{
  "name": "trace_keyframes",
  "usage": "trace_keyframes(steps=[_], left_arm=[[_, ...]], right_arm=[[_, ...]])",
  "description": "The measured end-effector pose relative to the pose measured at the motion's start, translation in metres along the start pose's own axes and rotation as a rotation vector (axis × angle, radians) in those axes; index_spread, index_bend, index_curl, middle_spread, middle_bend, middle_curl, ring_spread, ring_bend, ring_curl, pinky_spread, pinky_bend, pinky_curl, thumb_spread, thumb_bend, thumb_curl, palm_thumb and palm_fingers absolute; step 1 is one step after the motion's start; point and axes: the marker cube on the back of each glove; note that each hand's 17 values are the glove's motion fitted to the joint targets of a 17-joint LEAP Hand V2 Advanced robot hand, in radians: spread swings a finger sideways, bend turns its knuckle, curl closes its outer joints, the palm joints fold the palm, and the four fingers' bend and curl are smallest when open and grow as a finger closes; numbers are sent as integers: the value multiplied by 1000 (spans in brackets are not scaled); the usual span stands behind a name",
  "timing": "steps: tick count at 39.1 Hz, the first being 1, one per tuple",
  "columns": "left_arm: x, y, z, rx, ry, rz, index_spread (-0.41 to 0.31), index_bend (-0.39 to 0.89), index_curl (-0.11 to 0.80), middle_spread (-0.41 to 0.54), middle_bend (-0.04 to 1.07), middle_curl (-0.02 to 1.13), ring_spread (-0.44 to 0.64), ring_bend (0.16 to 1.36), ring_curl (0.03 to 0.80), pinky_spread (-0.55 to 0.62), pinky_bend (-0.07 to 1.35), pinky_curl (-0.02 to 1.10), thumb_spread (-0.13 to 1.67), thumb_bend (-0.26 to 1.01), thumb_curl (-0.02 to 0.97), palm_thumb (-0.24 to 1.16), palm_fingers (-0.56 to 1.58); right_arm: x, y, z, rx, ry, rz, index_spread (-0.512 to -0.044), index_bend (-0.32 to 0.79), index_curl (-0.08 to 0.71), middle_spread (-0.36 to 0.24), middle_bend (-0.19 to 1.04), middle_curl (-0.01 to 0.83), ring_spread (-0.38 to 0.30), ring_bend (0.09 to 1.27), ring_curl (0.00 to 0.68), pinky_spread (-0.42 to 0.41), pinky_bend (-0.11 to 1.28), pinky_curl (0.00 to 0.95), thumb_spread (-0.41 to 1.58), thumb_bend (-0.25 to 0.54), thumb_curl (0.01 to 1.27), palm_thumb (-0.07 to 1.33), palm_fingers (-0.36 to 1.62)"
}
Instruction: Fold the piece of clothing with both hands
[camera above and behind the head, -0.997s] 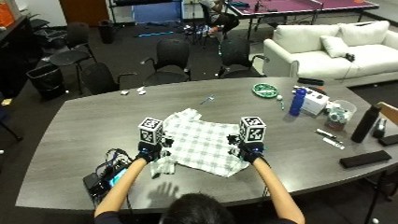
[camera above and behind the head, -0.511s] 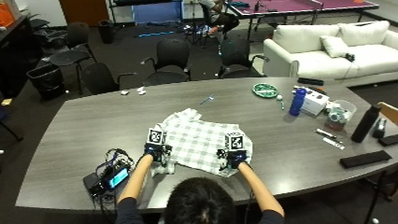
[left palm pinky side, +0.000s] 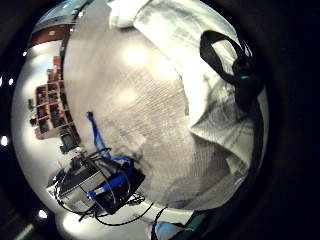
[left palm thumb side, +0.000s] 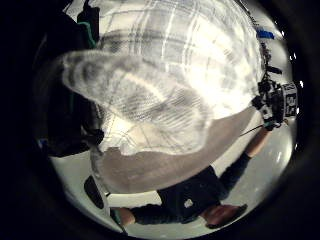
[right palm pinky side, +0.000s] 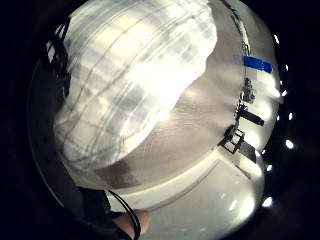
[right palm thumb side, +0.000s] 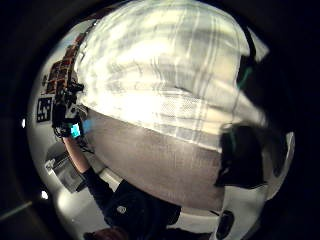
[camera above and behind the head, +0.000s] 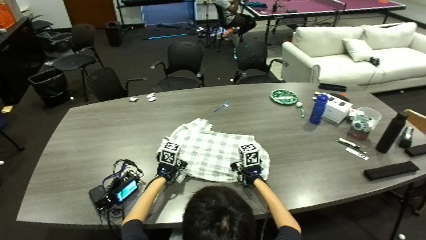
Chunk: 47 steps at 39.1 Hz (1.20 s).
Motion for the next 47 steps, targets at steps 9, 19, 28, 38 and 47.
trace_keyframes(steps=[9, 19, 28, 38, 47], left_arm=[[13, 48, 5, -34, 50, 138, -218, 214, 332, -165, 445, 402, -154, 455, 292, -229, 533, 392, 1178, 74, 432, 775, 1028], [20, 139, 2, -206, 11, 209, -232, 162, 368, -222, 422, 451, -250, 518, 363, -258, 482, 425, 1113, 52, 488, 837, 1122], [27, 167, -42, -265, 356, 603, -233, 168, 394, -254, 453, 498, -290, 573, 414, -266, 475, 458, 968, 21, 572, 872, 1173], [4, 71, -88, -371, 470, 203, -234, 141, 412, -280, 480, 545, -312, 607, 450, -274, 488, 494, 872, -11, 648, 880, 1132], [18, -27, -23, -515, 519, 89, -212, 122, 394, -278, 438, 550, -314, 602, 459, -275, 486, 511, 881, -26, 655, 852, 1090]], right_arm=[[2, 22, 14, 79, 35, 18, -253, 186, 342, -196, 254, 426, -238, 554, 432, -310, 569, 389, 744, 67, 516, 935, 1241], [30, 88, 19, 200, 194, 34, -262, 181, 392, -224, 283, 472, -255, 541, 450, -330, 560, 392, 593, 12, 596, 990, 1241], [32, 129, -23, 240, 128, -101, -267, 198, 433, -231, 306, 501, -261, 519, 459, -333, 536, 391, 488, -20, 654, 1012, 1254], [43, 61, -89, 22, 40, 82, -264, 171, 458, -224, 305, 518, -262, 508, 467, -335, 534, 391, 444, -31, 691, 999, 1236], [51, -32, -44, -198, -13, 210, -264, 160, 453, -222, 296, 524, -258, 507, 473, -332, 514, 389, 458, -28, 710, 1004, 1195]])
